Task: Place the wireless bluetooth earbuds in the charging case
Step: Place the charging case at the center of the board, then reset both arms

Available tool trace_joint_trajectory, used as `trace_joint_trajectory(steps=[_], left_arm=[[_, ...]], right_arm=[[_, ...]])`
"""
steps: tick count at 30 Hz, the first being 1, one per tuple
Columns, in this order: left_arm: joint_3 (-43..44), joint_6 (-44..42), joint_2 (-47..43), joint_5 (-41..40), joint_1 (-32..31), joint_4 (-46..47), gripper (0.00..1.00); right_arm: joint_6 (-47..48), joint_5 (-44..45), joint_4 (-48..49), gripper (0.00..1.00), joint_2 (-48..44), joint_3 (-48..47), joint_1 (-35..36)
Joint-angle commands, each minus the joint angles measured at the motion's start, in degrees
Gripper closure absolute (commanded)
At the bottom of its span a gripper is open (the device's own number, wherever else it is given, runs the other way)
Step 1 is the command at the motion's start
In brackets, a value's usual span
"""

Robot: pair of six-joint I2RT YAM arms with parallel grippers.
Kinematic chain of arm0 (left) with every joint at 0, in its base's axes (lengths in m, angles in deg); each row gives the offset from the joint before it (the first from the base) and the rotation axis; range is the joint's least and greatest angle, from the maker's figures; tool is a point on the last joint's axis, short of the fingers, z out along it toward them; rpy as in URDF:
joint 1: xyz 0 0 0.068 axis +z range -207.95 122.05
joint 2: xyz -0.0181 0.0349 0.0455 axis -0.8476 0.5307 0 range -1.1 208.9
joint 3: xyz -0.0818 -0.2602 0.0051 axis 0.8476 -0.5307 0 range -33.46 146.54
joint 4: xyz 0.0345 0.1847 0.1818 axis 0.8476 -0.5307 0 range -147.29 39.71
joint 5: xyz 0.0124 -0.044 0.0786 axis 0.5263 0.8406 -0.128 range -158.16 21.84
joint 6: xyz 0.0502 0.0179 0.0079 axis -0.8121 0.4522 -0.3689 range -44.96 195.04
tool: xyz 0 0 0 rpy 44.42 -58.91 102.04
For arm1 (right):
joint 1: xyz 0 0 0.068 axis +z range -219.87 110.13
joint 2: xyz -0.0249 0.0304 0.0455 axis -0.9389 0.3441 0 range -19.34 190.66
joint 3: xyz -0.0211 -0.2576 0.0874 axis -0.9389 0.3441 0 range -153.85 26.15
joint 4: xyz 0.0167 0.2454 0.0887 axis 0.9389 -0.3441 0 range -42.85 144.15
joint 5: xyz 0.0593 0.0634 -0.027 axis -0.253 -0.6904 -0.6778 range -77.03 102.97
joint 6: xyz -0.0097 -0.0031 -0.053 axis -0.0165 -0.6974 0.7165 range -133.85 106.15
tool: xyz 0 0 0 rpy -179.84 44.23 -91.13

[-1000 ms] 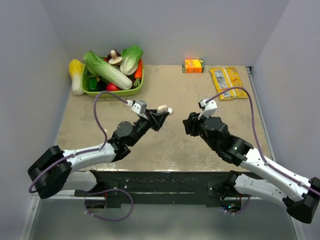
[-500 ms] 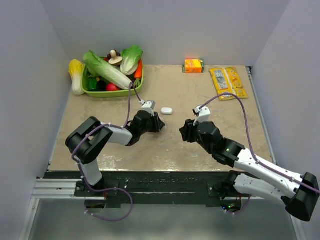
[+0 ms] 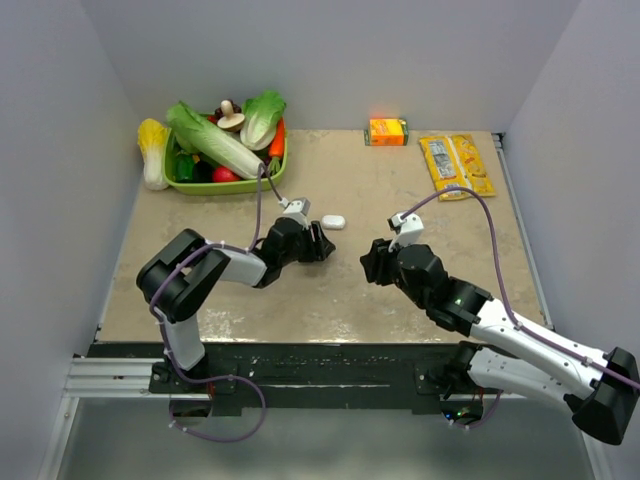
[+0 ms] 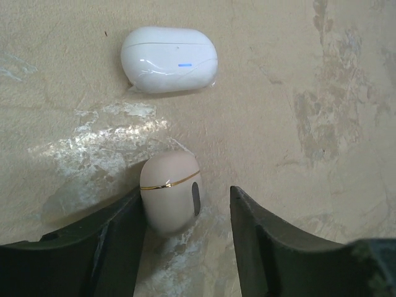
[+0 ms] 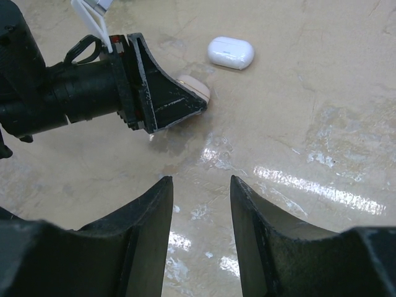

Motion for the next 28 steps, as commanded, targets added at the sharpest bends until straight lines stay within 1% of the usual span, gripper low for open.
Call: trace_joint_trajectory(steps=[1,2,4,5,7,8,10,11,12,13,14,18,19,20,24,26,28], left_arm=[[-0.36,0.07,-0.31,-0.48,1.72,-7.18,0.39],[-1.23,0.07,-2.31,-0.83,2.33,-8.23,0.36],[-2.90,0.07,-5.39,-1.71,3.48,-11.57,0.35],[-5.26,0.07,-9.33,-3.46,3.83,-12.36,0.34],[-7.73,0.33,-14.09,-7.06,4.53,-15.88,0.32],[-9.83,0.59,-18.98,-8.47,4.54,-17.11,0.30],[-11.51,2.08,-23.84,-12.86,4.54,-21.24,0.27],[-12.83,2.78,-28.22,-14.10,4.54,-22.64,0.27],[-13.54,3.31,-30.44,-16.02,4.45,-24.48,0.26],[-14.33,5.06,-32.63,-17.35,4.54,-25.37,0.25],[-16.16,5.95,-37.09,-18.49,4.36,-26.25,0.24],[-22.76,11.22,-47.93,-24.55,4.10,-25.91,0.24],[-23.82,13.49,-49.69,-25.35,4.10,-25.99,0.19],[-25.22,14.03,-52.40,-25.79,4.10,-26.43,0.19],[-26.29,15.71,-55.77,-27.64,3.84,-27.66,0.21],[-25.07,15.62,-54.29,-26.16,3.83,-29.15,0.21],[-22.35,13.00,-52.09,-24.23,3.83,-30.12,0.19]], right_arm=[[-0.59,1.77,0.20,0.54,-1.11,-0.20,0.04],[-0.50,1.86,0.11,0.54,-1.11,-0.20,0.04],[-0.59,2.04,-0.07,0.54,-1.55,-0.12,0.04],[-0.59,1.95,0.02,0.54,-1.72,0.06,0.04],[-0.50,2.12,0.11,0.54,-2.25,0.32,-0.05],[-0.42,2.21,0.46,0.54,-2.34,0.58,-0.05],[-0.24,2.39,1.51,0.54,-2.60,1.11,0.04],[-0.15,2.48,1.95,0.54,-2.52,1.37,0.04],[-0.06,2.48,2.22,0.54,-2.60,1.55,0.04],[0.02,2.48,3.18,0.54,-2.34,1.73,0.04],[0.20,2.56,3.62,0.54,-2.43,2.16,0.04],[0.46,4.41,4.77,0.54,-1.64,2.69,-0.05],[0.46,4.50,5.12,0.54,-1.46,2.70,0.04],[0.64,4.50,5.29,0.54,-1.03,2.78,0.04],[0.55,4.32,6.26,0.54,-0.14,2.69,-0.05],[0.29,3.97,6.79,0.54,0.47,2.52,0.04],[0.02,3.71,6.79,0.54,0.82,2.26,0.04]])
